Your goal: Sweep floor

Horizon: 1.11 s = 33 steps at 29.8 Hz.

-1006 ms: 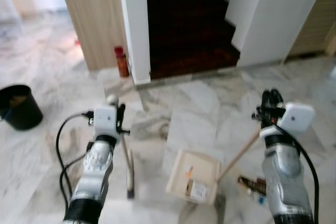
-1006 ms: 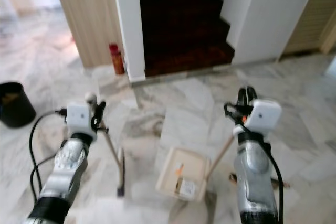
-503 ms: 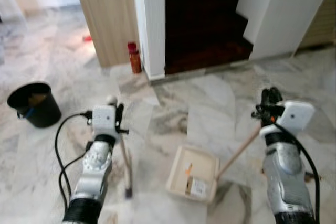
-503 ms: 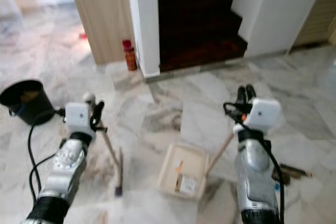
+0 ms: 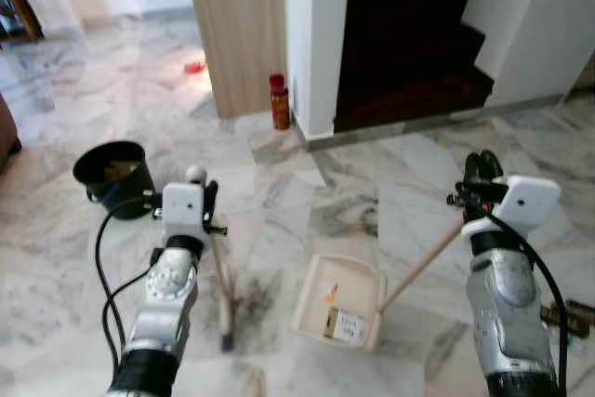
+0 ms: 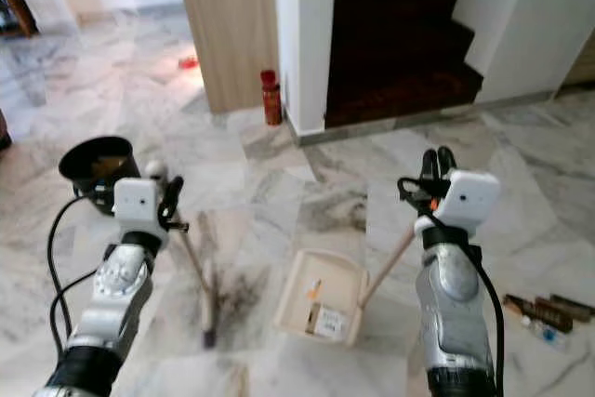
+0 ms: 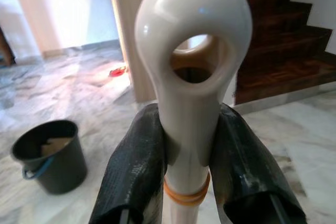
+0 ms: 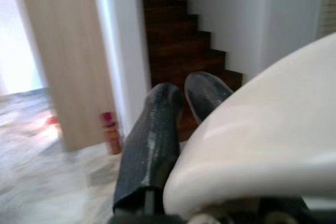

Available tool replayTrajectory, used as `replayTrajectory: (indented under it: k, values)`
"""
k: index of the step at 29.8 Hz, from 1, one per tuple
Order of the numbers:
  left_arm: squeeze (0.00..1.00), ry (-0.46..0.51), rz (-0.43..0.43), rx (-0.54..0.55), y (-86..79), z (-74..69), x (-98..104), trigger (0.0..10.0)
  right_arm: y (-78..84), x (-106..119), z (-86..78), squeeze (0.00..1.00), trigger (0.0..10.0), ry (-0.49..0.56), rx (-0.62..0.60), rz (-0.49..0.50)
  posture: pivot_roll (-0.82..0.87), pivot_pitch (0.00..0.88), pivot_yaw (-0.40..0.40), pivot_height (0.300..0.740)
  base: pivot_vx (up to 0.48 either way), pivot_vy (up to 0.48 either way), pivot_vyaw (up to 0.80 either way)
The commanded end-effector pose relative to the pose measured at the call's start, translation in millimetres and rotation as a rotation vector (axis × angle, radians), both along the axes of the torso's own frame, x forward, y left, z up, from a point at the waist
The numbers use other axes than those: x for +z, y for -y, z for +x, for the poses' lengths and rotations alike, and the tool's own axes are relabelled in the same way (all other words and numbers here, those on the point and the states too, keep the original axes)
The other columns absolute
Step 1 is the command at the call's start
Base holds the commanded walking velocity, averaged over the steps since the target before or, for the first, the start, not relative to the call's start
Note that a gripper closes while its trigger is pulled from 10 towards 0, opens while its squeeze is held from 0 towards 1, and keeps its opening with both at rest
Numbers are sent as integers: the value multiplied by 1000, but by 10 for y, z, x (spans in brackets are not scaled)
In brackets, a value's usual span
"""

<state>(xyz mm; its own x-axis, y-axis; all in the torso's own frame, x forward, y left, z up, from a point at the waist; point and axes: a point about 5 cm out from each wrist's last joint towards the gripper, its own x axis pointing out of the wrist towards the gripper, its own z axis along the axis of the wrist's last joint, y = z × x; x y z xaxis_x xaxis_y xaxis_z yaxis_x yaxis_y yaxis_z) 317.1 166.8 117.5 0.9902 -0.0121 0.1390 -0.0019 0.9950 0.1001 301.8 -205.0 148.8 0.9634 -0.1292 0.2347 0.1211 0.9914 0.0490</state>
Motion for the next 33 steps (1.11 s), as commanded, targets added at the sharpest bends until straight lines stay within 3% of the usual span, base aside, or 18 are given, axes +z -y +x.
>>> replayTrajectory:
  k: [1, 17, 29, 33]
  values:
    - [0, 63, 29, 16, -42, 27, 159, 10000, 39, 147, -9, 0, 10000, 67, -8, -1, -87, 0, 21, 740, 0, 480, 0]
    - [0, 61, 30, 5, -21, 13, 144, 10000, -11, 152, -7, 0, 10000, 70, 13, -18, -97, 0, 28, 740, 0, 480, 0]
    - [0, 63, 39, -11, -4, 7, 139, 10000, -76, 168, -22, 0, 10000, 91, 40, -15, -100, 0, 35, 740, 0, 480, 747]
    - [0, 64, 41, -11, -7, 3, 141, 10000, -78, 165, -30, 0, 10000, 94, 41, -4, -101, 0, 36, 740, 0, 480, 0]
